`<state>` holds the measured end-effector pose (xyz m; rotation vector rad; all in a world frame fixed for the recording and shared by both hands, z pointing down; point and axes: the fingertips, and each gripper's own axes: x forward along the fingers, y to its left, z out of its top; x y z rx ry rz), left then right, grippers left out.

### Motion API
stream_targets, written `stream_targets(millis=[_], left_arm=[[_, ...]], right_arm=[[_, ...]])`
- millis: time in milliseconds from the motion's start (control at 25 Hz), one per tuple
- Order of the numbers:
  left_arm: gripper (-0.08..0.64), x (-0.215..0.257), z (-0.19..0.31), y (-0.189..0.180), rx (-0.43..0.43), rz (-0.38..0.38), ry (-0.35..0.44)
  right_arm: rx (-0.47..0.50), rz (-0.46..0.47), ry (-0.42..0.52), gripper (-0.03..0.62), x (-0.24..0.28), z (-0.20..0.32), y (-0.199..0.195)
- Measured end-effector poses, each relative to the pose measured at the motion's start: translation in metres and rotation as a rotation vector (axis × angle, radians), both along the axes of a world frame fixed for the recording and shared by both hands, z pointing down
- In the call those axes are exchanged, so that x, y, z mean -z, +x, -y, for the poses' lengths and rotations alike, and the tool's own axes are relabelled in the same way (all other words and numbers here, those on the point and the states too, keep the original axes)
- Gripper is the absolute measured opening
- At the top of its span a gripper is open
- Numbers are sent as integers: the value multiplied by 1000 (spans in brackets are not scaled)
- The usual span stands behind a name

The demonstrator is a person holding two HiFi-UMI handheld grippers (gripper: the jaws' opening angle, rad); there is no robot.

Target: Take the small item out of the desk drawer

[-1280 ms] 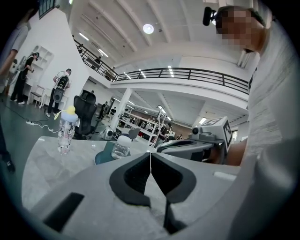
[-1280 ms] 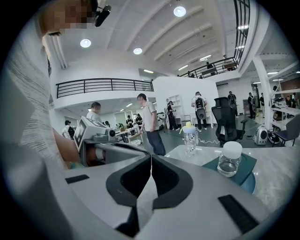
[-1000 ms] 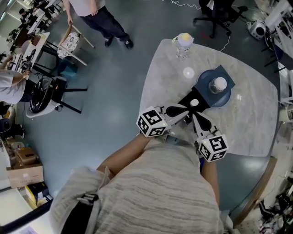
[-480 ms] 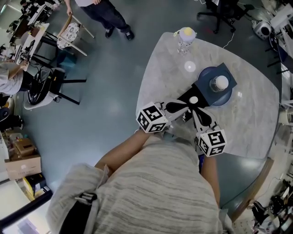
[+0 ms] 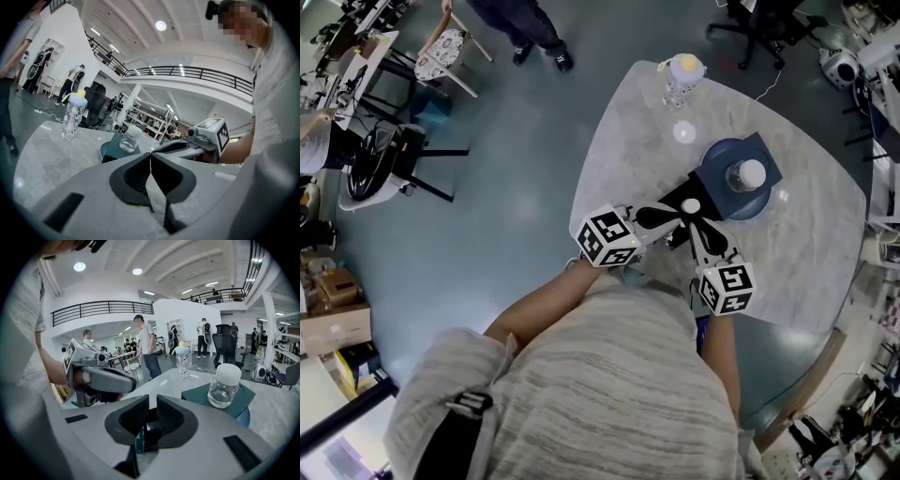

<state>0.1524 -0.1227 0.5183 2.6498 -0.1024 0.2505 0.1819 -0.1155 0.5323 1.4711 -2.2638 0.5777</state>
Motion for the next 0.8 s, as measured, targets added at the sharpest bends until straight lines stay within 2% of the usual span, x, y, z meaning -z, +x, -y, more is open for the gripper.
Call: stream_targets(millis=[120, 160, 800], left_arm=[[17, -1, 2, 1, 0, 3, -6], [17, -2, 2, 1, 1, 3, -8], [17, -13, 8, 1, 4, 16, -35]], right_arm=[[1, -16, -19, 29, -5, 2, 3], [3, -21, -28, 68, -8, 3, 3], [31, -64, -120, 147, -43, 16, 10]])
